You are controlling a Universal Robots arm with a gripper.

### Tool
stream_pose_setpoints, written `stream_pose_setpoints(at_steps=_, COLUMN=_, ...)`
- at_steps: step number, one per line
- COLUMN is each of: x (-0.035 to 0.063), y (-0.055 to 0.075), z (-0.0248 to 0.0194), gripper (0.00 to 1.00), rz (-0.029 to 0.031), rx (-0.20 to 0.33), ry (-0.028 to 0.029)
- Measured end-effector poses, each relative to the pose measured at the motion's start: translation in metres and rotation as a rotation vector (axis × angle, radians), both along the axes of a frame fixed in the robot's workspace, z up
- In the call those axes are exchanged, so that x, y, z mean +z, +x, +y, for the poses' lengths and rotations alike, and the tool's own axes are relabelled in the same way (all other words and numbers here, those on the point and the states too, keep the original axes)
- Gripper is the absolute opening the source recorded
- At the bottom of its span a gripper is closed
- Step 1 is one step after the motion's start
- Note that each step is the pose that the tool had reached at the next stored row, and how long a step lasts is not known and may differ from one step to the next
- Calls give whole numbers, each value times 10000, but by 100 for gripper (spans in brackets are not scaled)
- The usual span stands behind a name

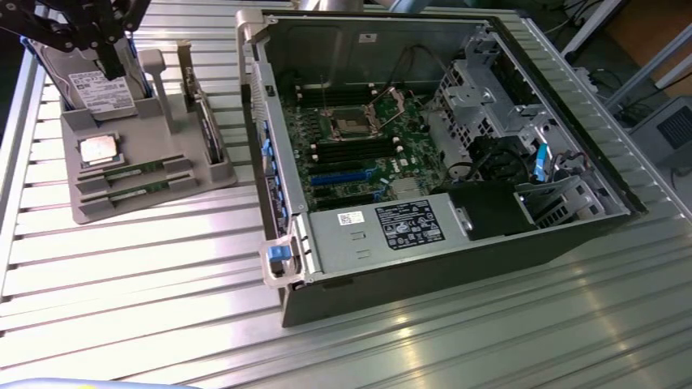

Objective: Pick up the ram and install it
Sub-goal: 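Pick up the ram and move it above insertion slot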

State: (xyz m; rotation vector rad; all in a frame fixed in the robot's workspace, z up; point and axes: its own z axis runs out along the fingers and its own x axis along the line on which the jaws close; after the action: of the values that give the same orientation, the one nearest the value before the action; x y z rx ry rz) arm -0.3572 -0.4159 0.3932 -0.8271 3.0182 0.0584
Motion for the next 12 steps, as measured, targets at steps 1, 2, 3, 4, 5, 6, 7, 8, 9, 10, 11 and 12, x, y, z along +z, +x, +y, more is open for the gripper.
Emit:
stream_pose_setpoints(at_steps=1, x=0, y=0, z=0, gripper=11, rz=0, rx=70, ry=-4)
stream_pose_setpoints(at_steps=2, x=0, y=0, z=0, gripper=11, rz=0, rx=116, ry=-7)
stream_pose_setpoints(at_steps=3, x=0, y=0, z=0, gripper=11, rz=0, rx=167, ry=-10)
stream_pose_setpoints(at_steps=4, x=0, y=0, z=0, gripper=11, rz=0, rx=240, ry=-14)
stream_pose_setpoints(at_steps=5, x=0, y=0, z=0, gripper=11, rz=0, rx=317, ry=-17)
stream_pose_setpoints(at_steps=6, x=0, y=0, z=0, gripper=11, rz=0, rx=392, ry=-20)
stream_pose_setpoints(at_steps=7, x=0, y=0, z=0, gripper=11, rz=-1, rx=477, ry=-22)
stream_pose_setpoints(at_steps=8, x=0, y=0, z=0, gripper=11, rz=0, rx=592, ry=-25)
stream_pose_setpoints(at_steps=9, x=0, y=0, z=0, gripper=11, rz=0, rx=724, ry=-26)
stream_pose_setpoints(at_steps=10, x=0, y=0, z=0, gripper=11, rz=-1, rx=789, ry=-26)
stream_pose_setpoints(at_steps=11, x=0, y=0, z=0, gripper=11, rz=-1, rx=944, ry=-29)
stream_pose_setpoints(at_steps=12, x=0, y=0, z=0, gripper=11, rz=-1, rx=1000, ry=-29)
